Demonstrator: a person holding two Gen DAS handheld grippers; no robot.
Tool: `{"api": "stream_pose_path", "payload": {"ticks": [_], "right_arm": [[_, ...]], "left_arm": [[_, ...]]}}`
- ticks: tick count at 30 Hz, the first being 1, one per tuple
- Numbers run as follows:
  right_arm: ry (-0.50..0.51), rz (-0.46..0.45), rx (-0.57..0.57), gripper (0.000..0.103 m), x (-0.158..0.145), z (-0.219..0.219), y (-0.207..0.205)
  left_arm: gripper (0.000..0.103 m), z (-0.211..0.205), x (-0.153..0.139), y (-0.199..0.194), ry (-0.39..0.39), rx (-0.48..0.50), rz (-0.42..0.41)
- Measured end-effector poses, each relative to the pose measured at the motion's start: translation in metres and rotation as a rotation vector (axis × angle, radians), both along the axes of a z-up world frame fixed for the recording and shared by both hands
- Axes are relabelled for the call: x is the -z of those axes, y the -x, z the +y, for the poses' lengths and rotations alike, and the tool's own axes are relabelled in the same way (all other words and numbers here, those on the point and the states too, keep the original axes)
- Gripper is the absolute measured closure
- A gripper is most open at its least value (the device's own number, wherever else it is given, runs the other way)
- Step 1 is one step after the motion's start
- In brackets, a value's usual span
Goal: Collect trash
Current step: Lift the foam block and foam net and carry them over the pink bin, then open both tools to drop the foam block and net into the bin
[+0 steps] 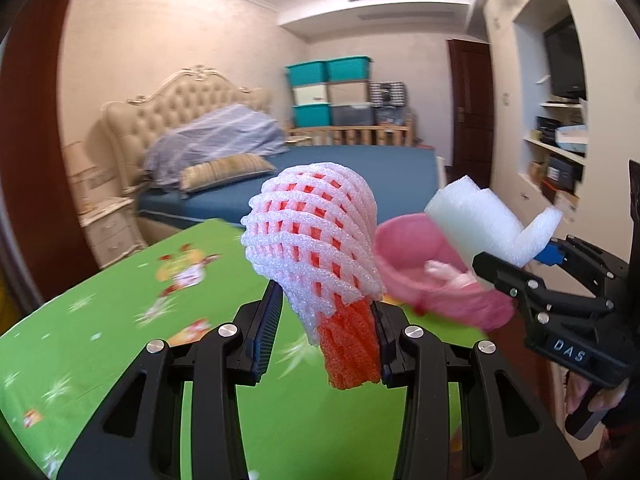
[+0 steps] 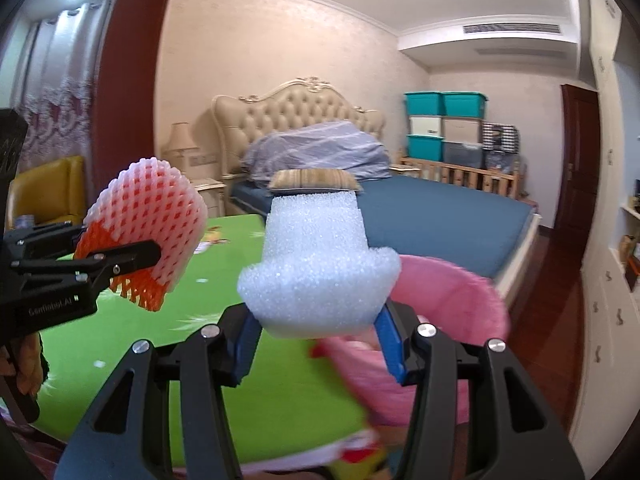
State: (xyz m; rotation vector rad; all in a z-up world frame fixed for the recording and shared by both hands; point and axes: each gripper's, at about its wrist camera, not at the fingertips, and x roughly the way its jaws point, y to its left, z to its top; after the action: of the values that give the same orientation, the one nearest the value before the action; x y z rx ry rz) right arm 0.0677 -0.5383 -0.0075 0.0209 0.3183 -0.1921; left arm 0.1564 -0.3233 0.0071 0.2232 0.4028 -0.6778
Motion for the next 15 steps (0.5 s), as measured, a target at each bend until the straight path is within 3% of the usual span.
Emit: {"api": "stream_pose_path", "payload": {"ticks": [8,15], "right_arm": [[-0.008,0.01,0.106,0.053,0.002,-0.077,-0.005],[-0.015,0.019,0.129,0.053,0.002,-0.102,-0.029]], "left_arm": [[0.065,-0.075,0.009,-0.022,0.016,0.089,0.05],[0.065,-0.118,0.014,-0.04,0.033,0.131,0.074]]}}
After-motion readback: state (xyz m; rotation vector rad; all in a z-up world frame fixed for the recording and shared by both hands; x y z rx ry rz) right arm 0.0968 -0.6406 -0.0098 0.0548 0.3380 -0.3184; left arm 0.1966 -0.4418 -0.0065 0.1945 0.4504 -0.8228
